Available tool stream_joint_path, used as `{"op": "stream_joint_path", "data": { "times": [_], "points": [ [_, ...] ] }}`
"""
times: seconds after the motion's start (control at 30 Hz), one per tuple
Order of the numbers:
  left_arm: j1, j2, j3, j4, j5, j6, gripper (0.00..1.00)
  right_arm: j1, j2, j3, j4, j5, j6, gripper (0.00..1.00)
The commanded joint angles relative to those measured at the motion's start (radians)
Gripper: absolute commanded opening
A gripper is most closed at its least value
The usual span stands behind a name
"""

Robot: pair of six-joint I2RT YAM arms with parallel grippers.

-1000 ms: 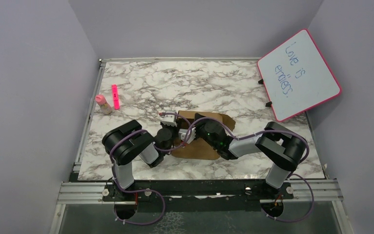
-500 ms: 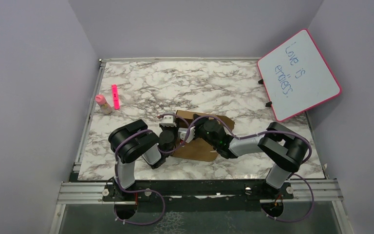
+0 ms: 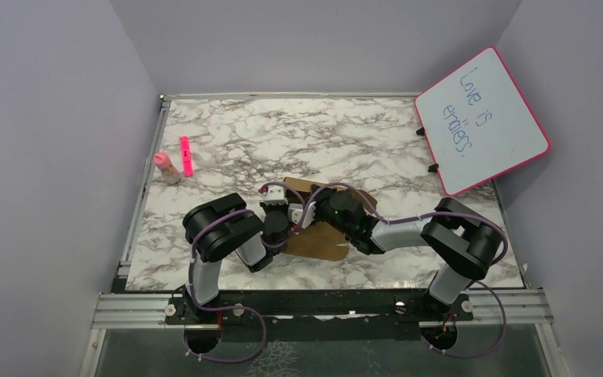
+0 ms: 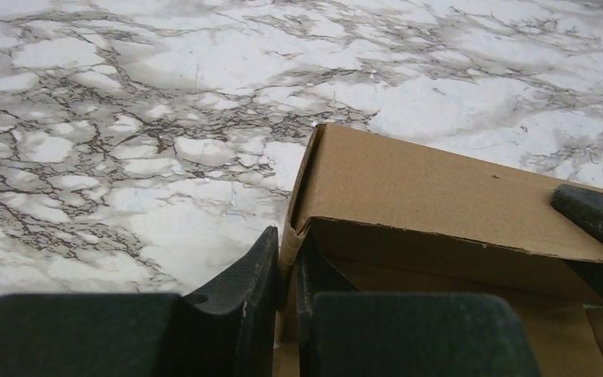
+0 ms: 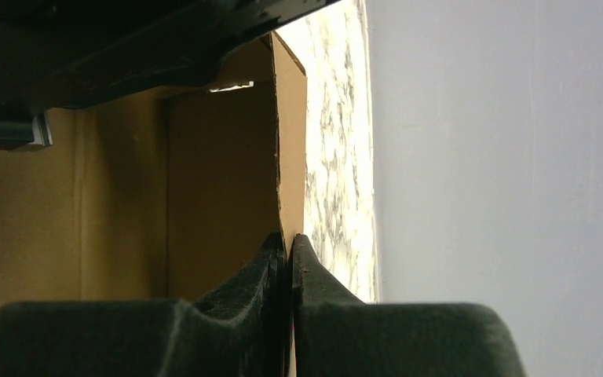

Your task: Fold the paper box

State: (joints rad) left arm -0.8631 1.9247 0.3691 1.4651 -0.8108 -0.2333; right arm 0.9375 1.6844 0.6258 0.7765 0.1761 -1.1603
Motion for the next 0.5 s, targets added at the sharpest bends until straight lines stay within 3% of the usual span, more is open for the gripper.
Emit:
{"op": "stream_joint_path", "data": {
  "times": [0.0,0.2,0.47],
  "points": [
    [-0.004,0.053,0.038,-0.022,-0.241,0.111,0.0,0.015,-0.018,0.022,-0.113,0.0,0.102,0.1],
    [-0.01,0.07,0.033,0.022,-0.239,0.149,0.02,0.015,-0.013,0.025,-0.123,-0.002,0.11,0.1],
    [-0.021,0.066,-0.049,0.172,-0.124,0.16,0.2,0.015,-0.031,0.018,-0.099,0.0,0.136,0.14]
  ]
}}
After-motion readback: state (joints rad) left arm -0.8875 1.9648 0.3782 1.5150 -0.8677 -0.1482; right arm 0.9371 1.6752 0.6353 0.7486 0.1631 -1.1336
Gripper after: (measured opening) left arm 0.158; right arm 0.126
